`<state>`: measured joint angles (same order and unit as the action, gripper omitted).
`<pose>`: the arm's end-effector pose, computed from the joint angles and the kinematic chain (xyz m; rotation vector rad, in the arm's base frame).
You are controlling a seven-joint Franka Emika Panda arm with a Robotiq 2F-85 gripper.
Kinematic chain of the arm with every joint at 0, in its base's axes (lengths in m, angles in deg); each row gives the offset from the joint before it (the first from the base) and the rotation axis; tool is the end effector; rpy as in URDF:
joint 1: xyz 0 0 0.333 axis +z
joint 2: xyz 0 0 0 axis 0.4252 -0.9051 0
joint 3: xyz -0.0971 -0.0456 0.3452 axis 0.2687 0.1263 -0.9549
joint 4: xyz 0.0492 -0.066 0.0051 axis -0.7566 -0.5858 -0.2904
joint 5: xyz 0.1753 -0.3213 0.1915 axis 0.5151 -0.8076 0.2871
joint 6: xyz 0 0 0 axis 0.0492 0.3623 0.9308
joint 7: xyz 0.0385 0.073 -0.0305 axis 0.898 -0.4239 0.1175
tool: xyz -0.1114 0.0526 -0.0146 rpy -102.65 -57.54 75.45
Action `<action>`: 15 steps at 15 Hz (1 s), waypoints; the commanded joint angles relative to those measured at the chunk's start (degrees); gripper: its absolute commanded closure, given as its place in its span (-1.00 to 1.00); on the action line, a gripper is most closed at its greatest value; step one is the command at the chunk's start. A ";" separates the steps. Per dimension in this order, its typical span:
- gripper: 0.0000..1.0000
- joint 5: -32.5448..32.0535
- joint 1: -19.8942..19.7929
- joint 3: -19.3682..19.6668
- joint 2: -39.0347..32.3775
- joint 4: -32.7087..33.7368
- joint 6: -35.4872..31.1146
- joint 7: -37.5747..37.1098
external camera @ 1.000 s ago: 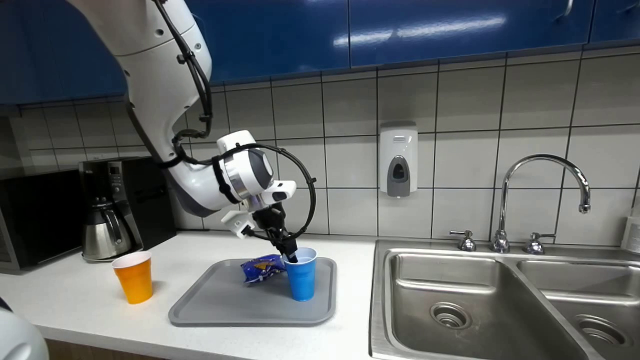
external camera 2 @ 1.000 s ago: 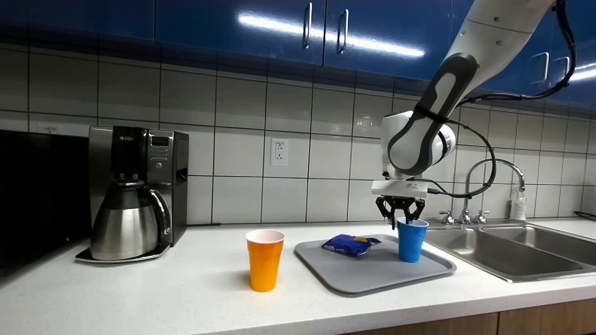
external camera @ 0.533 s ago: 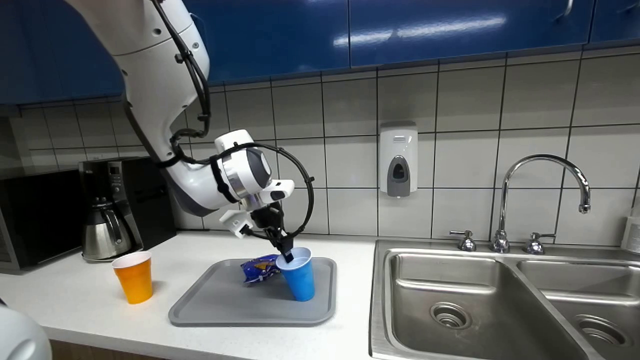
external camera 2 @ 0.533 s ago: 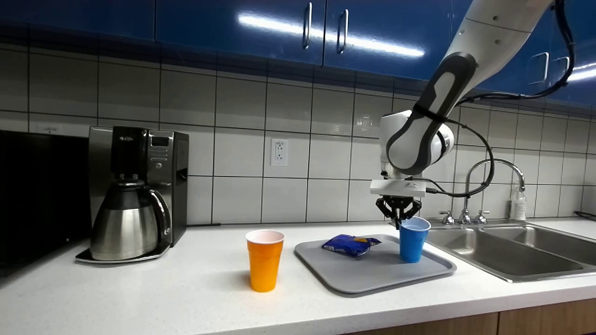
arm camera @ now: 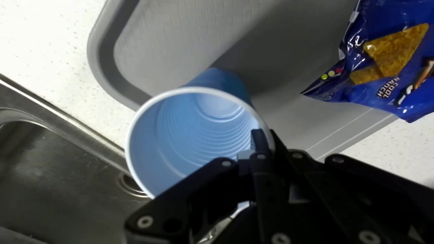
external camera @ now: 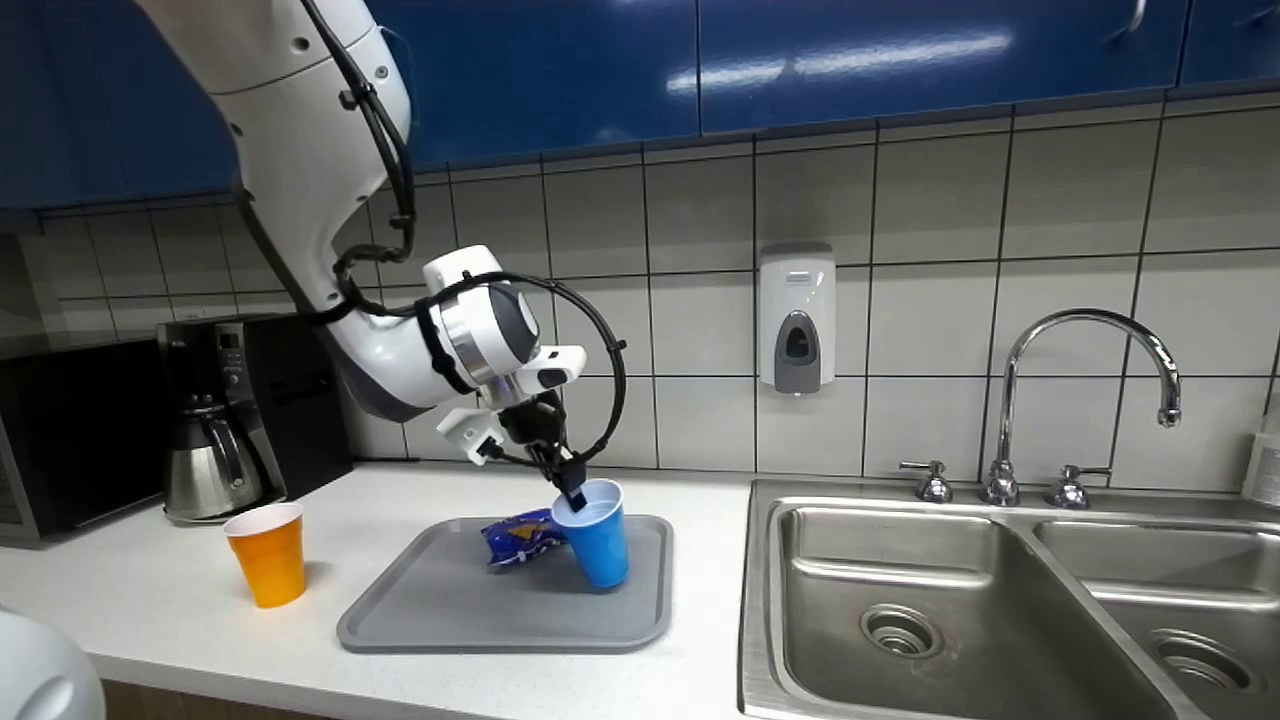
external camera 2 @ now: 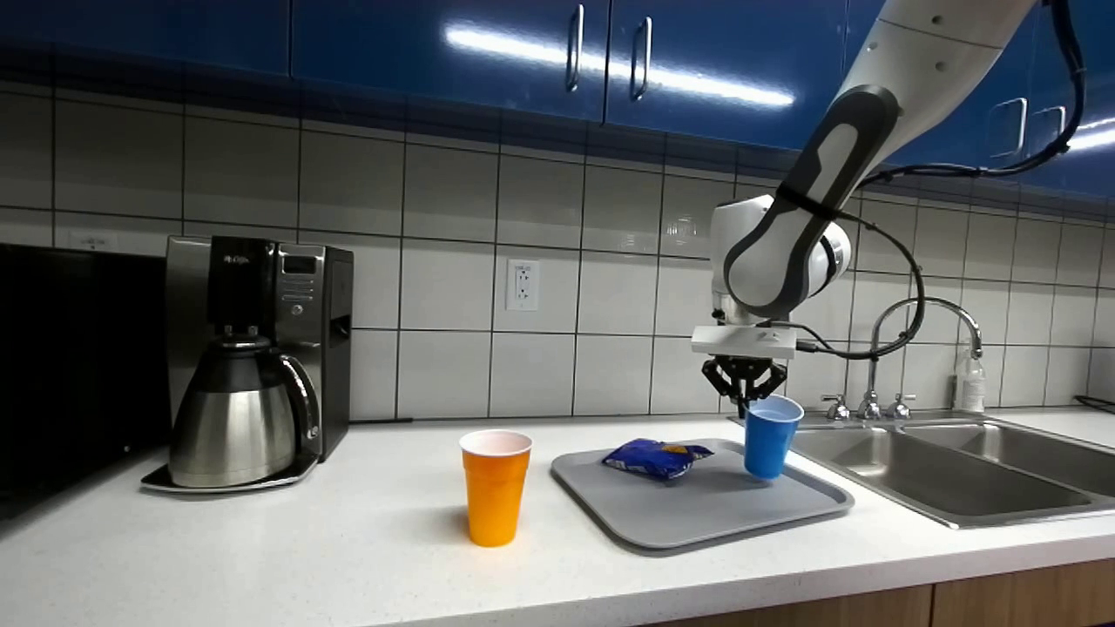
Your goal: Place the cups directly onto the counter
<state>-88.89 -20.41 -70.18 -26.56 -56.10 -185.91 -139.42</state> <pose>0.5637 -0.0184 0.3046 2.7714 -0.9522 0.4611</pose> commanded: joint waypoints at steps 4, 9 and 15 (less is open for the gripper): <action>0.98 -6.51 0.18 -0.65 7.52 -2.15 2.84 -5.96; 0.98 -8.05 -1.13 -2.94 10.88 -2.92 5.72 -7.82; 0.98 -7.52 -2.78 -4.43 12.40 -2.78 11.49 -11.80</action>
<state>-95.14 -21.14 -72.80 -16.33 -58.07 -178.07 -147.65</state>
